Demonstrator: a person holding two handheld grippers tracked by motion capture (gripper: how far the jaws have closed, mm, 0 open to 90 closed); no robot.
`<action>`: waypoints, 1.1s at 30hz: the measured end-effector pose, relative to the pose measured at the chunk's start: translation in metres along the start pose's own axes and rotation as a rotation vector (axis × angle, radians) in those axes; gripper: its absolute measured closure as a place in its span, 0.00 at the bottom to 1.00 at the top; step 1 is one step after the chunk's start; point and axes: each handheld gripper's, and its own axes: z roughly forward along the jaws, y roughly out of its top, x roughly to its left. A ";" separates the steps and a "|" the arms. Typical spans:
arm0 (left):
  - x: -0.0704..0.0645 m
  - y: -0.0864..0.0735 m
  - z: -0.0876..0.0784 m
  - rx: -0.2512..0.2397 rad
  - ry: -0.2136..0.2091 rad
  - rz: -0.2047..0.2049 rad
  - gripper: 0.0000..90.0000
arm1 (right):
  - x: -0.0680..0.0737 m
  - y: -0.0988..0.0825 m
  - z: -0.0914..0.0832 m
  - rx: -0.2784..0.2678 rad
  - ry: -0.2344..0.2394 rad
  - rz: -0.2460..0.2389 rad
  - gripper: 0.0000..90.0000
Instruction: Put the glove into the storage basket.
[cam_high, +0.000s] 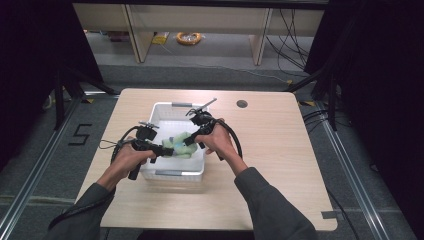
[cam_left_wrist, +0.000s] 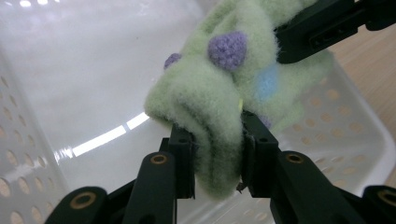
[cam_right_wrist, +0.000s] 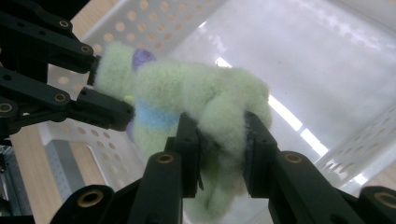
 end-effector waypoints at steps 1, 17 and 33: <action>0.001 -0.001 0.002 0.013 0.005 0.003 0.77 | -0.001 0.000 0.002 0.005 -0.005 -0.011 0.80; 0.003 -0.008 0.023 0.090 0.040 0.017 0.75 | -0.004 -0.005 0.027 0.087 -0.052 0.000 0.80; 0.003 -0.009 0.022 0.064 0.126 -0.012 0.53 | -0.001 -0.006 0.035 0.102 -0.097 -0.008 0.66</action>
